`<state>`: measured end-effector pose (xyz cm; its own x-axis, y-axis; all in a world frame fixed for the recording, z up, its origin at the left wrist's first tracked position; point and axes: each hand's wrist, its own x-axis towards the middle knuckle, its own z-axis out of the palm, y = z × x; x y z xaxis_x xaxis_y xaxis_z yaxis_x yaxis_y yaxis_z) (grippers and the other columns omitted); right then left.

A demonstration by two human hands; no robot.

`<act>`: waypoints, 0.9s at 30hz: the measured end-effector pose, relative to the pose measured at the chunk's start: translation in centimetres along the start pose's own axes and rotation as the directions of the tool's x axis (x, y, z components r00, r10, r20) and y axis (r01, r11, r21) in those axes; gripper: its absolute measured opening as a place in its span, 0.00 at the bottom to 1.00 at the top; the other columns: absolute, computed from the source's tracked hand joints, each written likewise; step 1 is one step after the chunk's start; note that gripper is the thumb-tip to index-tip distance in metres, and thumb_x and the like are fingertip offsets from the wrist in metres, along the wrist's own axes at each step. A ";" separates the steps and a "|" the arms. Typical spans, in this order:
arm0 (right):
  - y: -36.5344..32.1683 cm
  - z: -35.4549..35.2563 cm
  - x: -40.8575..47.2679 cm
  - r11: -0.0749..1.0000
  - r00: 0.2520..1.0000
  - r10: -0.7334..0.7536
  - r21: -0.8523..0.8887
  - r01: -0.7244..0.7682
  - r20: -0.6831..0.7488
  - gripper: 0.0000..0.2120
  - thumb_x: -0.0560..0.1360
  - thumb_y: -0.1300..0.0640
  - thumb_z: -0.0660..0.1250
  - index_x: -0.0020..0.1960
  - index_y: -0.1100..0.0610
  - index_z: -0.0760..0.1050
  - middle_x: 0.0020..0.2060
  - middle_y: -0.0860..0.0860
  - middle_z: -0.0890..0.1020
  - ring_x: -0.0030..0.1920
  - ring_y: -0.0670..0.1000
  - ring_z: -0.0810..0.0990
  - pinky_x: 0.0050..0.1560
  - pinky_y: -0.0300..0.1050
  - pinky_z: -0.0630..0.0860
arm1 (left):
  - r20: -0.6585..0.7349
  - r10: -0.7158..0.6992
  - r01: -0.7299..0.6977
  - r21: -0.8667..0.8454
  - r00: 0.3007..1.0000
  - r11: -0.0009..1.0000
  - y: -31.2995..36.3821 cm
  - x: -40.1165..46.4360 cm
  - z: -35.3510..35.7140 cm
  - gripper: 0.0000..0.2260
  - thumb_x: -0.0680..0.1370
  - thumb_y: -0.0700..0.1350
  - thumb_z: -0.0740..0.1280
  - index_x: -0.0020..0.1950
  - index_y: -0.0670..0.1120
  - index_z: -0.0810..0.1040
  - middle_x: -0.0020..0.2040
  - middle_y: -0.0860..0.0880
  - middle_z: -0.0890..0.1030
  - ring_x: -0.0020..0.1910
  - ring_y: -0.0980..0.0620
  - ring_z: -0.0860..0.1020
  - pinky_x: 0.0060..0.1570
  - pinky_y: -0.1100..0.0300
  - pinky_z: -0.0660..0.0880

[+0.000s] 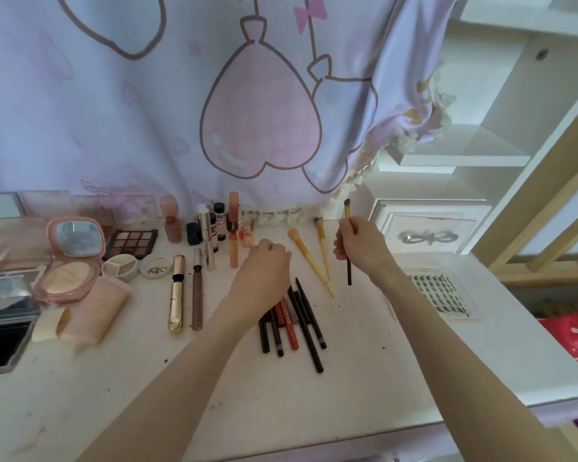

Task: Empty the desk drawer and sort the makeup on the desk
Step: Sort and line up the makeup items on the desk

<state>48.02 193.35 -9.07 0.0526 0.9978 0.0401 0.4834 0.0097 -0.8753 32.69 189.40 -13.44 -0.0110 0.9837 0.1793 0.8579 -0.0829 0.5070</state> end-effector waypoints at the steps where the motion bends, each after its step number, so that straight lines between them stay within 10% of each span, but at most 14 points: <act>1: 0.6 0.4 0.8 0.995 0.999 0.028 -0.096 -0.025 0.030 0.13 0.81 0.58 0.53 0.42 0.60 0.70 0.40 0.57 0.75 0.36 0.54 0.75 0.39 0.45 0.73 | 0.020 -0.056 0.055 0.026 0.998 0.998 -0.8 0.6 0.3 0.11 0.79 0.35 0.52 0.55 0.39 0.73 0.55 0.42 0.74 0.57 0.45 0.70 0.52 0.58 0.68; 5: 2.8 2.4 2.5 0.861 0.979 0.145 -0.505 -0.053 0.145 0.20 0.78 0.46 0.60 0.57 0.64 0.69 0.52 0.58 0.73 0.51 0.57 0.74 0.46 0.44 0.68 | 0.125 -0.124 0.097 0.200 0.984 0.975 -1.9 1.8 1.1 0.11 0.76 0.34 0.53 0.51 0.38 0.74 0.54 0.41 0.74 0.54 0.44 0.71 0.43 0.59 0.64; 10: 3.6 4.3 3.1 0.819 0.982 0.166 -0.568 -0.084 0.095 0.31 0.73 0.44 0.68 0.64 0.65 0.65 0.61 0.60 0.68 0.59 0.60 0.73 0.54 0.48 0.72 | 0.146 -0.114 0.064 0.306 0.983 0.950 -1.3 2.4 1.1 0.11 0.75 0.33 0.54 0.50 0.37 0.75 0.52 0.41 0.74 0.52 0.44 0.73 0.40 0.58 0.66; 17: 3.8 4.5 4.6 0.797 0.988 0.147 -0.598 -0.090 0.047 0.14 0.78 0.57 0.59 0.59 0.64 0.69 0.57 0.59 0.75 0.57 0.58 0.75 0.47 0.45 0.67 | 0.132 0.007 -0.036 0.219 0.991 0.975 -0.8 4.0 2.2 0.11 0.80 0.38 0.54 0.49 0.38 0.75 0.52 0.41 0.73 0.53 0.43 0.72 0.50 0.53 0.71; 24: 4.5 3.5 6.8 0.860 0.973 0.211 -0.492 -0.139 0.095 0.14 0.74 0.48 0.65 0.39 0.56 0.65 0.39 0.53 0.72 0.43 0.55 0.73 0.34 0.43 0.66 | 0.356 0.173 -0.231 0.128 0.919 0.965 0.3 5.4 1.7 0.16 0.82 0.45 0.51 0.64 0.44 0.73 0.62 0.45 0.74 0.59 0.45 0.73 0.62 0.52 0.66; 27: 4.5 3.9 7.0 0.873 0.979 0.173 -0.476 -0.103 0.105 0.18 0.75 0.41 0.61 0.42 0.57 0.68 0.40 0.52 0.73 0.47 0.57 0.74 0.35 0.44 0.68 | 0.250 0.185 -0.196 0.021 0.950 0.980 -0.1 5.4 -0.1 0.17 0.82 0.45 0.51 0.69 0.46 0.68 0.67 0.47 0.71 0.65 0.49 0.70 0.65 0.55 0.64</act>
<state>47.13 200.64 -14.63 0.0432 0.9857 -0.1627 0.8327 -0.1255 -0.5393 32.48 194.75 -12.46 0.2769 0.9594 0.0531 0.8540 -0.2710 0.4441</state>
